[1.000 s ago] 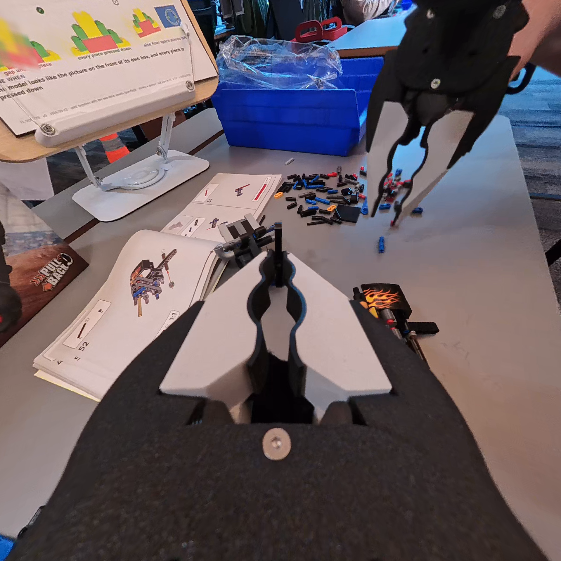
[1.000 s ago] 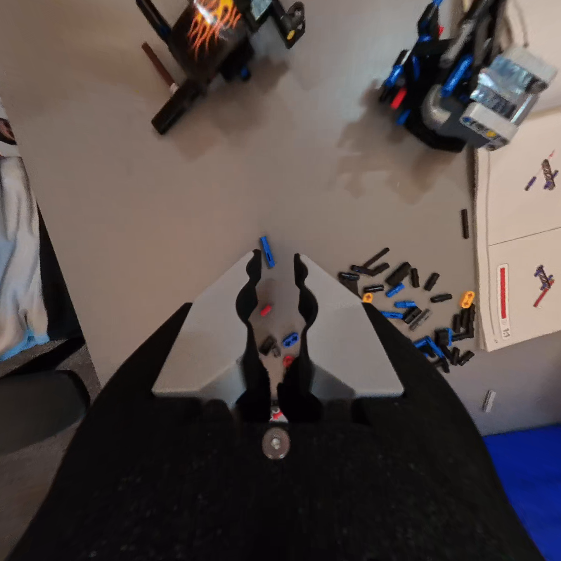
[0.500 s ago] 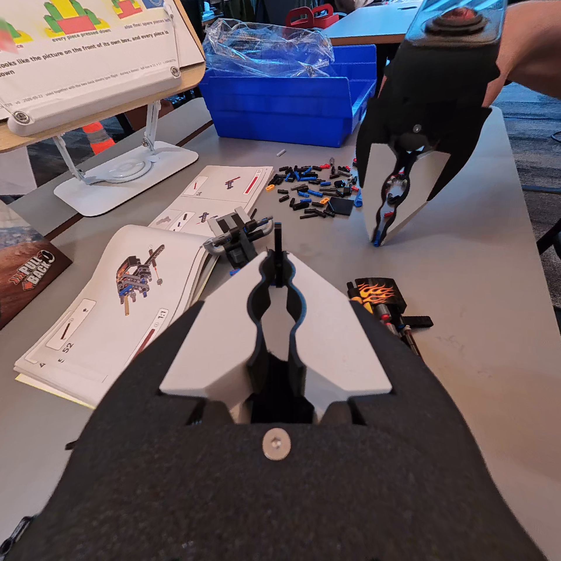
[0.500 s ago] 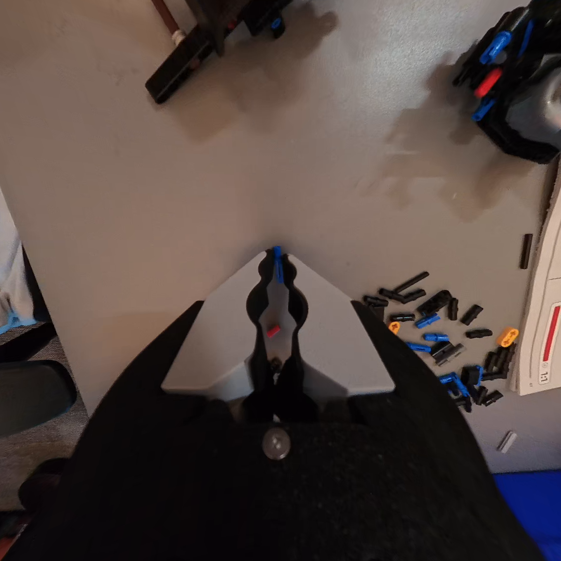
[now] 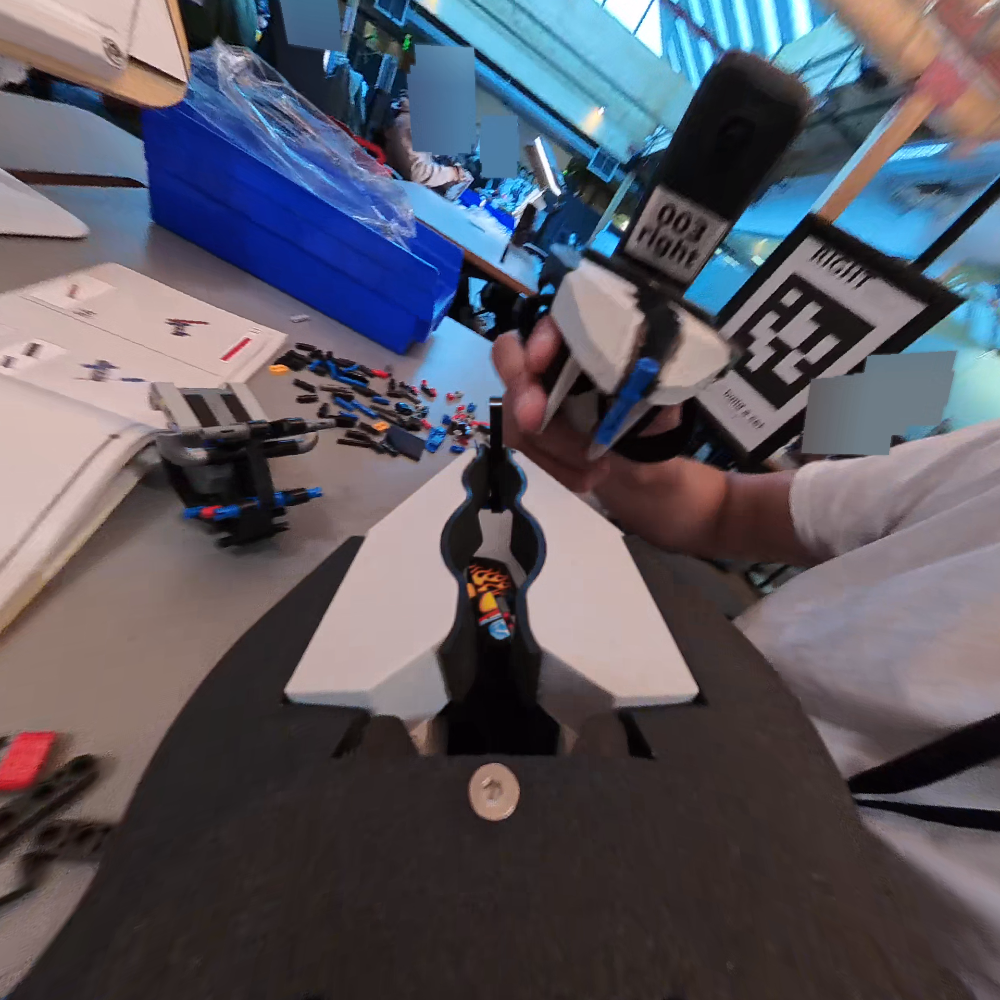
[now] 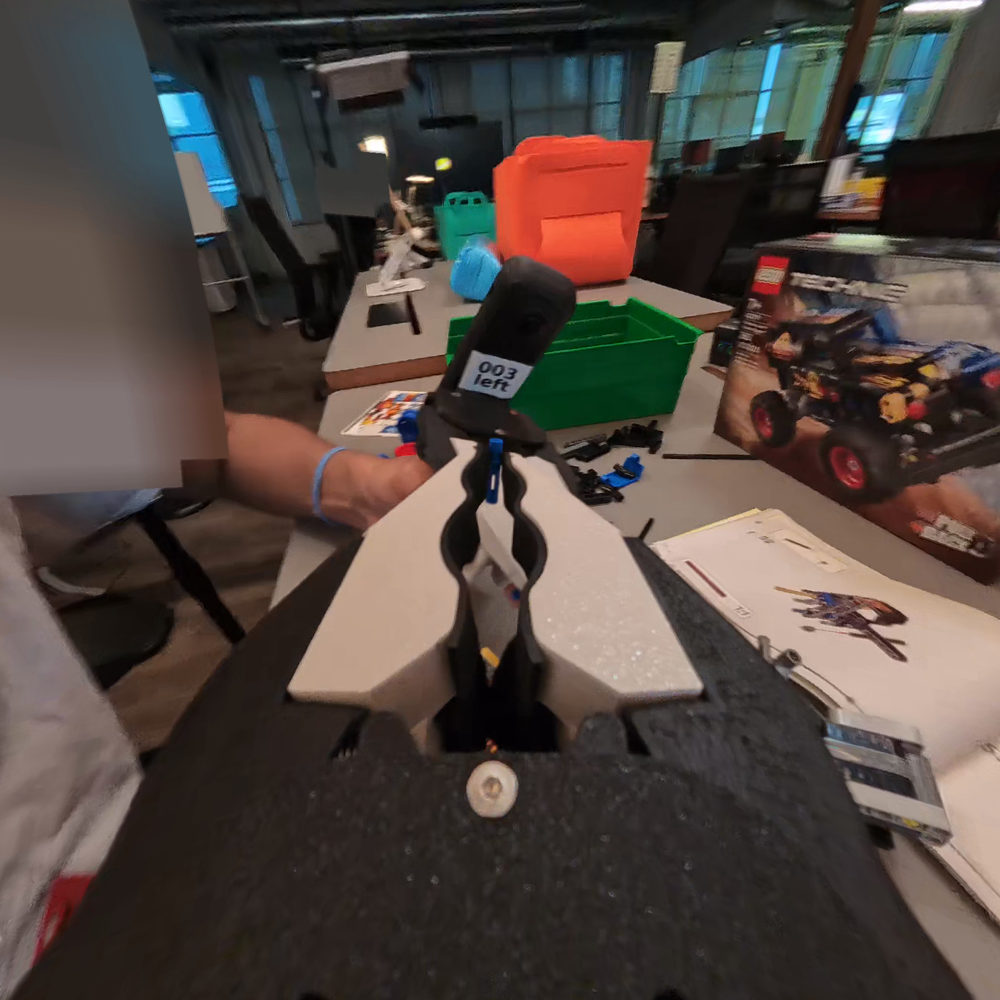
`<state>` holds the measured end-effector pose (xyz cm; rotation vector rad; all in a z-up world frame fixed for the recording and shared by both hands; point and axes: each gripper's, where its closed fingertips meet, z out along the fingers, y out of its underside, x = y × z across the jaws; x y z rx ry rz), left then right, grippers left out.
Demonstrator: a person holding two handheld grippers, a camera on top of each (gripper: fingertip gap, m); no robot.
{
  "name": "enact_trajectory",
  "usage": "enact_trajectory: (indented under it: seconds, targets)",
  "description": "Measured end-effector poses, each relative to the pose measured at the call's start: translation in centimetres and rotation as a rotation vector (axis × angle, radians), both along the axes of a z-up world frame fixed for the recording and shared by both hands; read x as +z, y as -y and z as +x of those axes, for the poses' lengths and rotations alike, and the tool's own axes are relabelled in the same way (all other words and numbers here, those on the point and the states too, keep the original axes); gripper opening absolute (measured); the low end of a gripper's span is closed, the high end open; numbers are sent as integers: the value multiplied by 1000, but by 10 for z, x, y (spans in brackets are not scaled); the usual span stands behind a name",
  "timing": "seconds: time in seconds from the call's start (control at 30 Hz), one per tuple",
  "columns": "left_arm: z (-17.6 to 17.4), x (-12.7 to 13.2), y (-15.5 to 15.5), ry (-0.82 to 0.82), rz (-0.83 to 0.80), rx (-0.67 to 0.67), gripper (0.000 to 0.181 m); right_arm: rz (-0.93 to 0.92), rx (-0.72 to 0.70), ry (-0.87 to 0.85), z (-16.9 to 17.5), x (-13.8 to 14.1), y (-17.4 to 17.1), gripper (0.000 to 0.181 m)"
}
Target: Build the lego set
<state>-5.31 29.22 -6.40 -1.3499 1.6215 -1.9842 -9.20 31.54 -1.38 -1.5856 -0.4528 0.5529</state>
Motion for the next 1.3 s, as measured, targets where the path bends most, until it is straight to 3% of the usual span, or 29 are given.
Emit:
enact_trajectory:
  seconds: [0.13, 0.3, 0.73, 0.9, 0.97, 1.1, 1.3]
  targets:
    - [-1, -1, 1, -8, -18, -13, 1, 5, -80, -50, 6, -12, -16, 3]
    - [2, -2, -5, -5, 19, 29, 2, 2, -175, 74, 14, -26, -23, 3]
    - [7, -13, -14, 13, 249, 119, 2, -42, -204, 68, 30, -33, -7, 3]
    - [11, -20, -29, 2, 362, 201, 1, -52, -265, 182, 50, -31, 11, 3]
    - [11, -18, -33, 6, 380, 220, 1, -143, -309, 238, 69, -46, 26, 3]
    - [11, -15, -33, 17, 397, 234, 1, -406, -401, 270, 100, -104, 69, 3]
    - [10, -17, -27, 14, 399, 212, 1, -534, -486, 327, 118, -148, 101, 3]
